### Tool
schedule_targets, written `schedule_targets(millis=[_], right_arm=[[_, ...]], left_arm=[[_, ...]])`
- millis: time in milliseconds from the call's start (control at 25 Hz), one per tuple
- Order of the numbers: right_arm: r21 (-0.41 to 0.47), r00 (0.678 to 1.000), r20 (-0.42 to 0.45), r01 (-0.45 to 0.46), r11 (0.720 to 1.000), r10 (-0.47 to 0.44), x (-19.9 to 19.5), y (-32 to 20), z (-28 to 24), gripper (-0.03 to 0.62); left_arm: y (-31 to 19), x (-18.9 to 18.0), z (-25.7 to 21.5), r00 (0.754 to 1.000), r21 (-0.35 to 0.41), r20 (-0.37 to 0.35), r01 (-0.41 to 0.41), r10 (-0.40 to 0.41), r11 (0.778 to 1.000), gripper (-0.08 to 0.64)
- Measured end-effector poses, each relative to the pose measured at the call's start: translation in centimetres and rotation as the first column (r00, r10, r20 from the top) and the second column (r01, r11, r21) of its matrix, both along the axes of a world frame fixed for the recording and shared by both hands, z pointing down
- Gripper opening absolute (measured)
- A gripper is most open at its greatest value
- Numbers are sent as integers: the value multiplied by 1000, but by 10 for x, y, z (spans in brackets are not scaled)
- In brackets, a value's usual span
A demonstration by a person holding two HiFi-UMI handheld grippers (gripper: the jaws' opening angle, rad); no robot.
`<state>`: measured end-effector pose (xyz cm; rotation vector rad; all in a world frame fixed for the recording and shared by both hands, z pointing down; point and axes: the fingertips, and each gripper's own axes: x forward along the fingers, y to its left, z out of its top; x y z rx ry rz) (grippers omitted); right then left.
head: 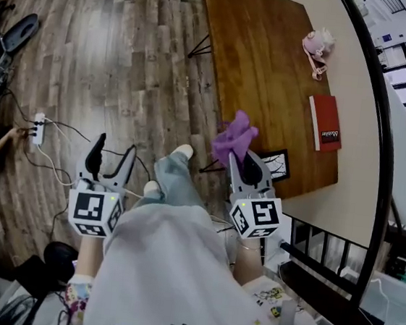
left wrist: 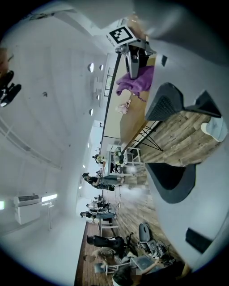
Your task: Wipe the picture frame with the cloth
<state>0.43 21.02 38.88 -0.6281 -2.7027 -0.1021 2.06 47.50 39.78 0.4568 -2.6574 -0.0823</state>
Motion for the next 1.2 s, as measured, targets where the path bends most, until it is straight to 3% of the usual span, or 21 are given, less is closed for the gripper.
schedule_targets(millis=[360, 600, 760, 920, 1200], right_arm=[[-21, 989, 12, -148, 989, 149, -92, -68, -6, 67], [-18, 958, 16, -285, 958, 285, -124, -132, -10, 67], [-37, 930, -2, -367, 930, 367, -123, -166, -10, 67], [-40, 895, -4, -445, 895, 445, -112, -194, -11, 67], [-53, 786, 4, -618, 785, 619, -69, -238, -14, 67]], left_arm=[[-68, -132, -15, 989, -20, 29, -143, 143, 990, 268], [-133, -200, -24, 961, -27, 51, -271, 272, 962, 268], [-174, -222, -26, 937, -34, 36, -346, 347, 938, 268], [-211, -230, -29, 900, -41, 31, -433, 434, 900, 268], [-279, -235, -32, 793, -55, 38, -606, 608, 793, 268]])
